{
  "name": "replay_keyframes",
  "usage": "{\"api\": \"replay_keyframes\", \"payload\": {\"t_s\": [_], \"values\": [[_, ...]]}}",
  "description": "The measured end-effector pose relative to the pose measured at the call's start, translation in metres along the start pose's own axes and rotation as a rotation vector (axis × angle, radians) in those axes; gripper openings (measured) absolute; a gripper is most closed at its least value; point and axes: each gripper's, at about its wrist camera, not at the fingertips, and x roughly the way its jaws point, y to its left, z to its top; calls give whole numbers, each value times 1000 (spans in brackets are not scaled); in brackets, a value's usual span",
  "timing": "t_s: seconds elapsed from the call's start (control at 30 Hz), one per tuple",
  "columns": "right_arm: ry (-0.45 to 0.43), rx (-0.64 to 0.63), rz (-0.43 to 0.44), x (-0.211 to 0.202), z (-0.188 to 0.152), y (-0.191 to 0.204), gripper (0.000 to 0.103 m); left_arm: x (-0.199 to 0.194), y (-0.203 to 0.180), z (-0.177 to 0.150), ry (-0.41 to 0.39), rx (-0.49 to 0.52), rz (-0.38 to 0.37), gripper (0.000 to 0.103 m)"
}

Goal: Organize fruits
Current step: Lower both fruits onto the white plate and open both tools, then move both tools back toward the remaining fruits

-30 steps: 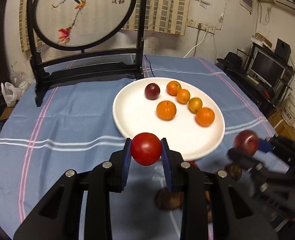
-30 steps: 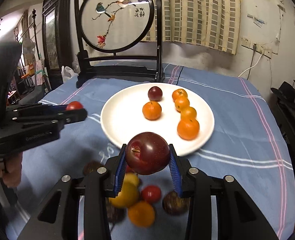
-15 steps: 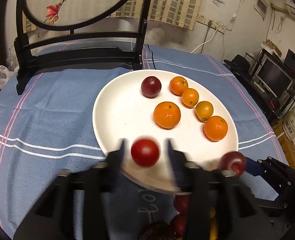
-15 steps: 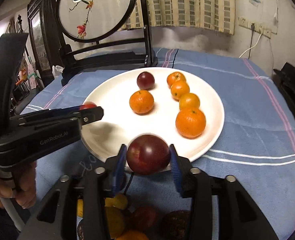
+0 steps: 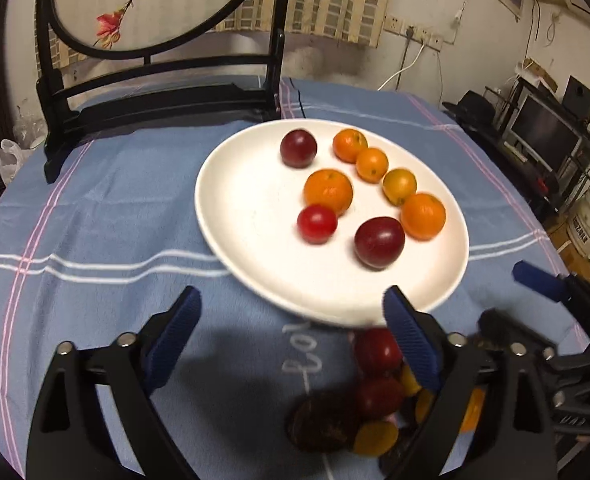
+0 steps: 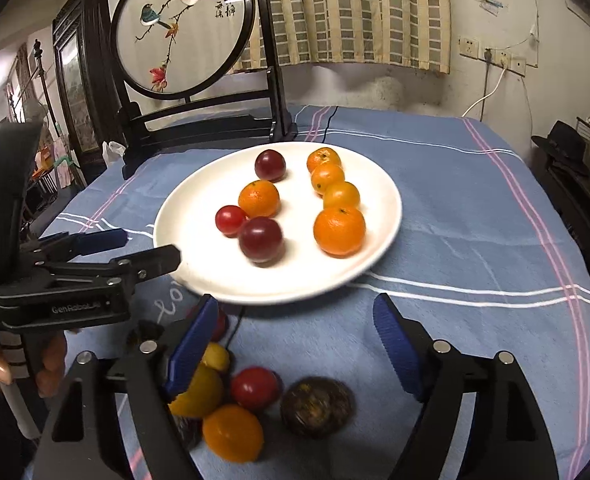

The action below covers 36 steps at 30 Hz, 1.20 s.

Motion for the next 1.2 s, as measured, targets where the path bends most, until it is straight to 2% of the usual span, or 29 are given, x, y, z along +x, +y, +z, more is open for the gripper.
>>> {"api": "replay_keyframes", "payload": {"t_s": [0.17,0.23,0.37,0.47,0.53,0.63,0.83,0.9,0.93,1.03,1.2], "values": [[-2,-23,2,-15,-12,-7,83,-17,19,-10,-21,-71,-72,96],[5,-58,-2,-20,-20,-7,83,-24,25,-16,-48,-82,-75,97],[22,-136,-33,-28,-34,-8,83,-28,26,-30,-57,-48,-71,97],[12,-126,-37,-38,-38,-19,83,-28,24,-41,-37,-18,-76,98],[15,-117,-49,-41,-41,-27,83,-27,23,-46,-5,0,-104,98],[34,-143,-46,-40,-47,-27,83,-26,24,-52,9,-4,-111,98],[109,-225,-52,-21,-58,-12,82,-36,37,-51,-66,-74,-97,97],[125,-244,-58,-15,-61,-7,81,-35,36,-50,-39,-68,-98,97],[133,-252,-63,-12,-61,-5,78,-33,34,-50,-22,-48,-104,97],[159,-256,-53,-1,-62,0,60,-34,24,-52,-16,18,-82,98],[138,-202,-62,10,-54,1,57,-35,15,-55,-6,68,-72,98]]}}
